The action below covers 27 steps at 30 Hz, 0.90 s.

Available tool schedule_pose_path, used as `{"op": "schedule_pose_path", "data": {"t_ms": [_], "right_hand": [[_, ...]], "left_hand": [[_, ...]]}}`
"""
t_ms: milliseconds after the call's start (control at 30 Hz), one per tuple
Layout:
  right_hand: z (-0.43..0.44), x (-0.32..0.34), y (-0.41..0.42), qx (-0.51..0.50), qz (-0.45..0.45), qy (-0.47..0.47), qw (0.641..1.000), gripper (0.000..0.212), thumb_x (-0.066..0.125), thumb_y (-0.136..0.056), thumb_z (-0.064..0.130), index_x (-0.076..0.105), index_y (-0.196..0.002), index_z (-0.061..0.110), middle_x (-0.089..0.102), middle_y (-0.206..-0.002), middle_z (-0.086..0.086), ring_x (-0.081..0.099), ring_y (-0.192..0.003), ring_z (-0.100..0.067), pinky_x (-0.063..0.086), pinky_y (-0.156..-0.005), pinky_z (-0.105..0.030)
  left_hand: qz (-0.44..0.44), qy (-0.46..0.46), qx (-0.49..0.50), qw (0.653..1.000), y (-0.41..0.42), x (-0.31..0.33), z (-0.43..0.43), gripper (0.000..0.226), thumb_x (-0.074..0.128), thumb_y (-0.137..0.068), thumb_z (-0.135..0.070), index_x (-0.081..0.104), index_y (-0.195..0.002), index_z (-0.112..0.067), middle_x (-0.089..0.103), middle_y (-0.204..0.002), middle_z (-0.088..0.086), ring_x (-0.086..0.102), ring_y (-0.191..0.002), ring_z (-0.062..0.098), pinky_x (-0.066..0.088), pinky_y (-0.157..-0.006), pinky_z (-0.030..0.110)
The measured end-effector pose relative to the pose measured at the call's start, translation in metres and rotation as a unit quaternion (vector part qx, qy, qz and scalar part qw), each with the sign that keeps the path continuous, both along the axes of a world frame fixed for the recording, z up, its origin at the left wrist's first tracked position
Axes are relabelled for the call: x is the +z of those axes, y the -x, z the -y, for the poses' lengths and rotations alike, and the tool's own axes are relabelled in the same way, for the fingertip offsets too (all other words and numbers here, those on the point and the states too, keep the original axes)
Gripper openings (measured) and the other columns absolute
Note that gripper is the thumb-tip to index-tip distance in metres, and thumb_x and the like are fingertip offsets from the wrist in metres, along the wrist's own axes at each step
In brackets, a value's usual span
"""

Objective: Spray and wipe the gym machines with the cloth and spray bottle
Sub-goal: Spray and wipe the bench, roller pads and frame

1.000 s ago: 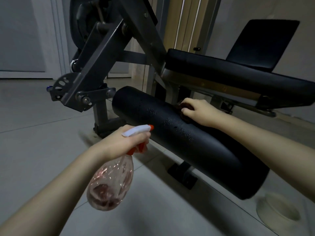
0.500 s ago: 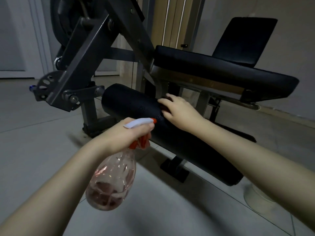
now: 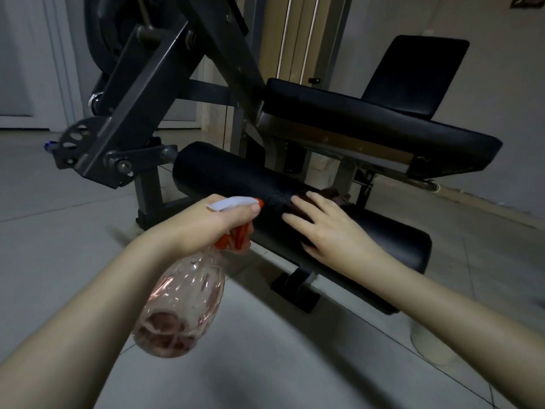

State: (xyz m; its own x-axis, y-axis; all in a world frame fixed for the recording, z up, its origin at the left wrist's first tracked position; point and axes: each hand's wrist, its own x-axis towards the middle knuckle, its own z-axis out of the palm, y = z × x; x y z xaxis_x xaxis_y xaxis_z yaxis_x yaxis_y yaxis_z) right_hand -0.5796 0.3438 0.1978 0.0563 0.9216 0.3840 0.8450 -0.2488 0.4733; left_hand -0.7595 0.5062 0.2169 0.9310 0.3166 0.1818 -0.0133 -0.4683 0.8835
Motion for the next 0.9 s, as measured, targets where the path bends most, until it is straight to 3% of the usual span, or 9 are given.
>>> {"op": "schedule_pose_path", "data": {"t_ms": [67, 133, 267, 400, 533, 633, 700, 767, 900], "right_hand": [[-0.033, -0.005, 0.001, 0.025, 0.014, -0.018, 0.999, 0.063, 0.085, -0.056, 0.011, 0.066, -0.115, 0.007, 0.059, -0.124, -0.025, 0.056, -0.111, -0.046, 0.046, -0.091, -0.054], [-0.063, -0.009, 0.009, 0.029, 0.025, -0.011, 0.999, 0.055, 0.084, -0.055, 0.008, 0.069, -0.108, 0.005, 0.061, -0.119, -0.025, 0.059, -0.106, -0.047, 0.048, -0.088, -0.053], [-0.051, -0.013, 0.018, -0.002, 0.007, -0.039, 0.999, 0.058, 0.088, -0.049, 0.009, 0.070, -0.105, 0.008, 0.061, -0.121, -0.021, 0.058, -0.110, -0.043, 0.052, -0.083, -0.049], [0.010, -0.023, 0.016, 0.004, -0.003, -0.070, 0.998, 0.056, 0.084, -0.053, 0.005, 0.069, -0.108, 0.006, 0.060, -0.123, -0.021, 0.054, -0.116, -0.041, 0.043, -0.097, -0.050], [0.056, -0.028, 0.018, -0.041, 0.015, -0.080, 0.996, 0.055, 0.078, -0.061, 0.007, 0.067, -0.115, 0.008, 0.058, -0.128, -0.017, 0.051, -0.121, -0.040, 0.040, -0.100, -0.050], [0.071, -0.026, 0.019, -0.078, 0.036, -0.078, 0.993, 0.059, 0.078, -0.062, 0.021, 0.065, -0.119, 0.012, 0.056, -0.132, -0.014, 0.048, -0.124, -0.040, 0.040, -0.097, -0.057], [0.060, -0.024, 0.018, -0.093, 0.033, -0.089, 0.991, 0.059, 0.075, -0.067, 0.027, 0.062, -0.123, 0.014, 0.054, -0.134, -0.014, 0.045, -0.127, -0.041, 0.039, -0.095, -0.062], [0.035, -0.019, 0.014, -0.101, 0.018, -0.095, 0.990, 0.055, 0.066, -0.075, 0.031, 0.059, -0.127, 0.014, 0.051, -0.136, -0.016, 0.043, -0.128, -0.041, 0.038, -0.095, -0.063], [0.007, -0.006, 0.003, -0.099, -0.060, -0.108, 0.987, 0.054, 0.070, -0.079, 0.028, 0.055, -0.130, 0.015, 0.047, -0.140, -0.016, 0.042, -0.129, -0.040, 0.039, -0.098, -0.059]], "left_hand": [[-0.006, 0.010, 0.006, 1.000, 0.001, -0.003, 0.000, 0.016, 0.051, -0.091, -0.048, 0.062, -0.101, -0.042, 0.072, -0.088, 0.000, 0.071, -0.084, 0.014, 0.054, -0.084, 0.030], [-0.015, 0.004, -0.002, 1.000, 0.003, -0.005, -0.002, 0.015, 0.053, -0.088, -0.057, 0.065, -0.092, -0.047, 0.073, -0.088, -0.001, 0.071, -0.087, 0.017, 0.051, -0.094, 0.040], [-0.021, 0.013, -0.014, 1.000, 0.000, -0.008, -0.005, 0.028, 0.053, -0.081, -0.061, 0.067, -0.091, -0.039, 0.073, -0.086, 0.002, 0.071, -0.089, 0.023, 0.047, -0.099, 0.052], [-0.012, 0.020, -0.014, 1.000, -0.006, -0.010, -0.006, 0.036, 0.054, -0.078, -0.063, 0.070, -0.088, -0.032, 0.073, -0.088, 0.005, 0.071, -0.088, 0.025, 0.049, -0.096, 0.056], [-0.015, 0.014, -0.035, 0.999, -0.011, -0.013, -0.003, 0.042, 0.050, -0.077, -0.061, 0.071, -0.094, -0.029, 0.074, -0.086, 0.005, 0.071, -0.087, 0.021, 0.050, -0.096, 0.050], [-0.015, 0.009, -0.056, 0.998, -0.016, -0.018, -0.003, 0.061, 0.049, -0.075, -0.065, 0.068, -0.107, -0.016, 0.073, -0.085, 0.006, 0.071, -0.086, 0.020, 0.050, -0.097, 0.049], [-0.017, 0.018, -0.065, 0.998, -0.020, -0.021, -0.003, 0.062, 0.050, -0.074, -0.065, 0.067, -0.108, -0.016, 0.074, -0.085, 0.005, 0.071, -0.086, 0.019, 0.051, -0.096, 0.046], [-0.012, 0.028, -0.074, 0.997, -0.024, -0.025, -0.001, 0.060, 0.053, -0.071, -0.070, 0.069, -0.099, -0.019, 0.073, -0.084, 0.006, 0.071, -0.083, 0.020, 0.053, -0.092, 0.043], [0.019, 0.083, -0.068, 0.994, -0.036, -0.036, 0.006, 0.062, 0.068, -0.047, -0.081, 0.072, -0.083, -0.031, 0.072, -0.078, 0.013, 0.070, -0.081, 0.033, 0.049, -0.090, 0.063]]}}
